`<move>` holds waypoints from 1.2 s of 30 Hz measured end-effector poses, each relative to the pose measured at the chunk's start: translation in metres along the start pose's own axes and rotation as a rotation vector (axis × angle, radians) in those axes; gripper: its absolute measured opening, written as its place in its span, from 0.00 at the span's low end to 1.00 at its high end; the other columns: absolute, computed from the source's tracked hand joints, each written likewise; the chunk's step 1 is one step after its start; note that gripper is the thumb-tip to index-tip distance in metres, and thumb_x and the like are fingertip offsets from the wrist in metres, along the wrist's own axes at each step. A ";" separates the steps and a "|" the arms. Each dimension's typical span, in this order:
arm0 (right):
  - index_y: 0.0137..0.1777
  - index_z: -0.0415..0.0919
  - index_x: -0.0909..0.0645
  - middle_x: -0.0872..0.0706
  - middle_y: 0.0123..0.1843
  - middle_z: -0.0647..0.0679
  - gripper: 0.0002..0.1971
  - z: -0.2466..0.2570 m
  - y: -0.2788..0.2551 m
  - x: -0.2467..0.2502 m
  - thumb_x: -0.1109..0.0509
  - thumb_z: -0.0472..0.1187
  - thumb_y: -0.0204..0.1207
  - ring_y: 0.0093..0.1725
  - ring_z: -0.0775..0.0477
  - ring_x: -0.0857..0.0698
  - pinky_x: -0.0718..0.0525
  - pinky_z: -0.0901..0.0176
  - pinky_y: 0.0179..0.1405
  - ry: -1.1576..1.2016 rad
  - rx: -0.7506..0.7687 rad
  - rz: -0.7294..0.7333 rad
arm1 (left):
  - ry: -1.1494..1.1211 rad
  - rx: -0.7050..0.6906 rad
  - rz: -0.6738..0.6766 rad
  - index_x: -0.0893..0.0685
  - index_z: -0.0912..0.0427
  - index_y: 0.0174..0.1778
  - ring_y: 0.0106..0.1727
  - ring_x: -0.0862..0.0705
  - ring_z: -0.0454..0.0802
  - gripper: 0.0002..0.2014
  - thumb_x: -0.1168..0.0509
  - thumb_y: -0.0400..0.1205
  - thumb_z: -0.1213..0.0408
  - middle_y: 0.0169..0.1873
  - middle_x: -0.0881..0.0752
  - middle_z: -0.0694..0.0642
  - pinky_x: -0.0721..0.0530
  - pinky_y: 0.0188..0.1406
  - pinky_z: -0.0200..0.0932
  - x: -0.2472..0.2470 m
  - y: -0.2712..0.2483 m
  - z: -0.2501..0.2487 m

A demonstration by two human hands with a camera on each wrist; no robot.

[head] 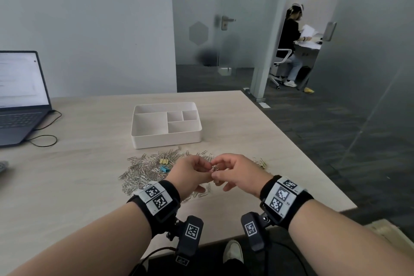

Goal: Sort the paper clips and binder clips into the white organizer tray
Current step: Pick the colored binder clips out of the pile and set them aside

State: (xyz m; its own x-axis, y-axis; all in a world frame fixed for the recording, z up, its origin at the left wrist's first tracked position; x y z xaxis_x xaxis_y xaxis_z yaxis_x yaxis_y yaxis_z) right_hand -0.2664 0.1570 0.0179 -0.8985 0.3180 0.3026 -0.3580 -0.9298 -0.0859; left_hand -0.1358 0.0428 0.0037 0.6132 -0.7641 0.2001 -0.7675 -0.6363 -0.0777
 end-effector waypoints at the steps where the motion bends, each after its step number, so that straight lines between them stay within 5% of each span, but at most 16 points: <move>1: 0.63 0.40 0.16 0.11 0.44 0.45 0.15 -0.001 0.001 -0.002 0.23 0.33 0.77 0.41 0.49 0.11 0.11 0.55 0.38 0.021 0.003 -0.013 | -0.003 0.000 0.002 0.15 0.61 0.45 0.33 0.12 0.44 0.08 0.22 0.74 0.71 0.31 0.10 0.49 0.11 0.36 0.49 0.000 -0.001 0.000; 6: 0.60 0.39 0.15 0.11 0.41 0.46 0.13 -0.012 0.005 0.005 0.23 0.33 0.76 0.39 0.49 0.11 0.13 0.56 0.36 -0.001 -0.044 -0.069 | -0.001 0.019 0.016 0.12 0.60 0.45 0.40 0.11 0.49 0.07 0.25 0.75 0.74 0.43 0.07 0.56 0.09 0.40 0.52 0.010 -0.002 0.005; 10: 0.58 0.43 0.15 0.13 0.42 0.48 0.11 -0.025 0.010 0.023 0.22 0.37 0.76 0.36 0.50 0.12 0.16 0.61 0.31 -0.139 -0.154 -0.176 | 0.040 0.024 -0.060 0.11 0.60 0.45 0.40 0.10 0.48 0.02 0.27 0.79 0.70 0.40 0.09 0.57 0.09 0.34 0.49 0.030 -0.002 0.010; 15: 0.58 0.52 0.14 0.12 0.52 0.53 0.13 -0.036 0.020 0.047 0.25 0.43 0.74 0.50 0.50 0.13 0.15 0.57 0.54 -0.708 -0.208 -0.279 | 0.100 0.032 -0.159 0.12 0.57 0.44 0.36 0.14 0.49 0.02 0.28 0.80 0.67 0.36 0.11 0.54 0.15 0.28 0.43 0.066 -0.003 0.020; 19: 0.58 0.50 0.15 0.15 0.51 0.53 0.14 -0.033 0.026 0.056 0.27 0.43 0.72 0.52 0.48 0.15 0.22 0.60 0.48 -0.881 -0.237 -0.303 | 0.169 0.042 -0.267 0.11 0.54 0.44 0.33 0.17 0.47 0.02 0.29 0.81 0.65 0.37 0.10 0.56 0.21 0.23 0.38 0.097 -0.004 0.027; 24: 0.54 0.54 0.17 0.23 0.54 0.51 0.11 -0.019 0.033 0.050 0.28 0.48 0.71 0.42 0.48 0.15 0.17 0.57 0.44 -0.935 -0.241 -0.350 | 0.295 0.020 -0.365 0.12 0.52 0.43 0.30 0.18 0.46 0.05 0.31 0.81 0.65 0.34 0.12 0.51 0.21 0.26 0.39 0.135 -0.004 0.028; 31: 0.50 0.54 0.13 0.16 0.49 0.56 0.07 0.015 0.053 -0.019 0.30 0.52 0.76 0.48 0.55 0.16 0.15 0.55 0.54 -0.851 -0.021 -0.113 | 0.629 0.040 -0.269 0.15 0.42 0.56 0.44 0.14 0.42 0.11 0.32 0.81 0.61 0.56 0.13 0.41 0.18 0.41 0.39 0.160 0.010 0.023; 36: 0.61 0.53 0.13 0.13 0.60 0.54 0.13 0.040 0.075 -0.077 0.37 0.45 0.83 0.56 0.54 0.15 0.16 0.54 0.62 -0.896 0.099 0.071 | 0.742 0.069 -0.107 0.18 0.37 0.66 0.37 0.12 0.48 0.22 0.40 0.83 0.68 0.57 0.16 0.51 0.10 0.34 0.43 0.147 0.021 0.015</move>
State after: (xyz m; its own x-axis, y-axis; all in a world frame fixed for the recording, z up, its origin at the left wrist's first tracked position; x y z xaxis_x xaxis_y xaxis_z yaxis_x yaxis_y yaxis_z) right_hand -0.2137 0.0548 0.0259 -0.3684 0.0342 0.9290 -0.2484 -0.9666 -0.0630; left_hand -0.0592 -0.0848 0.0170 0.3779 -0.4413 0.8139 -0.6823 -0.7270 -0.0774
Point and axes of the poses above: each hand's wrist, its own y-axis towards the middle knuckle, its own x-axis out of the back of the hand, z = x × y, the point moved 2 cm from there along y, towards the middle knuckle
